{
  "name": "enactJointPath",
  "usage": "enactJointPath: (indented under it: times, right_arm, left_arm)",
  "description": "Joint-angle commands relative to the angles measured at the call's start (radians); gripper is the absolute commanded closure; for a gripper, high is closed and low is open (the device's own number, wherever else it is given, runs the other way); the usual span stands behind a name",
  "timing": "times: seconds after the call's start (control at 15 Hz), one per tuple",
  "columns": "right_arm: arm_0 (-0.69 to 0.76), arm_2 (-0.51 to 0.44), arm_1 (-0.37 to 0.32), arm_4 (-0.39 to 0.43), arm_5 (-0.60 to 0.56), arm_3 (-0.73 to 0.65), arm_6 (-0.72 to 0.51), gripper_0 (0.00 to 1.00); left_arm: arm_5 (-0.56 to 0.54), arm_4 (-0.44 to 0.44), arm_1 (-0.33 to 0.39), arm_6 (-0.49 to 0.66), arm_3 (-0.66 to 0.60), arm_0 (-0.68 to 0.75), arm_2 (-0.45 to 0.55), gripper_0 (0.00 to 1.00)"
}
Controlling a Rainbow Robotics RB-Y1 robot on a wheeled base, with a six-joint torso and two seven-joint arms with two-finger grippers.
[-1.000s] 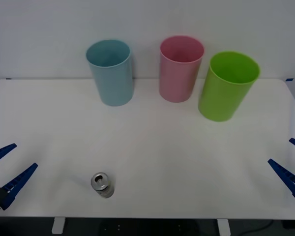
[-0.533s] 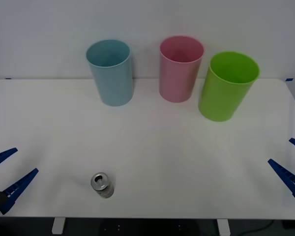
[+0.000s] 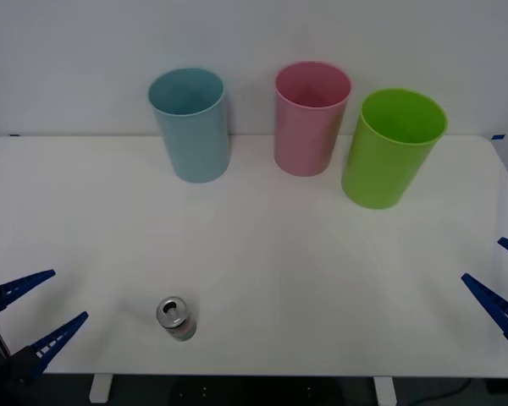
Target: Grasp the object on the table and drop it into the matching bin: aluminum can to the light blue bin, PET bottle to the pink bin.
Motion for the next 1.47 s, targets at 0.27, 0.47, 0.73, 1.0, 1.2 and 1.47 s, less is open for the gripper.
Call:
enactJointPath:
  times: [0.27, 0.47, 0.73, 1.0, 1.2, 1.47]
  right_arm:
    - [0.0, 0.0, 0.0, 0.0, 0.0, 0.0, 0.0, 0.0]
    - [0.0, 0.0, 0.0, 0.0, 0.0, 0.0, 0.0, 0.0]
    - [0.0, 0.0, 0.0, 0.0, 0.0, 0.0, 0.0, 0.0]
    - [0.0, 0.0, 0.0, 0.0, 0.0, 0.0, 0.0, 0.0]
    - [0.0, 0.0, 0.0, 0.0, 0.0, 0.0, 0.0, 0.0]
    - [0.0, 0.0, 0.0, 0.0, 0.0, 0.0, 0.0, 0.0]
  left_arm:
    - [-0.143, 0.002, 0.071, -0.157, 0.25, -0.134, -0.07, 0.0]
    - [-0.178, 0.002, 0.075, -0.26, 0.352, -0.188, -0.113, 0.0]
    - [-0.2, 0.001, 0.075, -0.378, 0.447, -0.243, -0.18, 0.0]
    - [-0.209, 0.001, 0.075, -0.436, 0.484, -0.272, -0.237, 0.0]
    - [-0.209, -0.001, 0.072, -0.444, 0.484, -0.28, -0.263, 0.0]
    - [-0.207, -0.005, 0.049, -0.45, 0.484, -0.295, -0.277, 0.0]
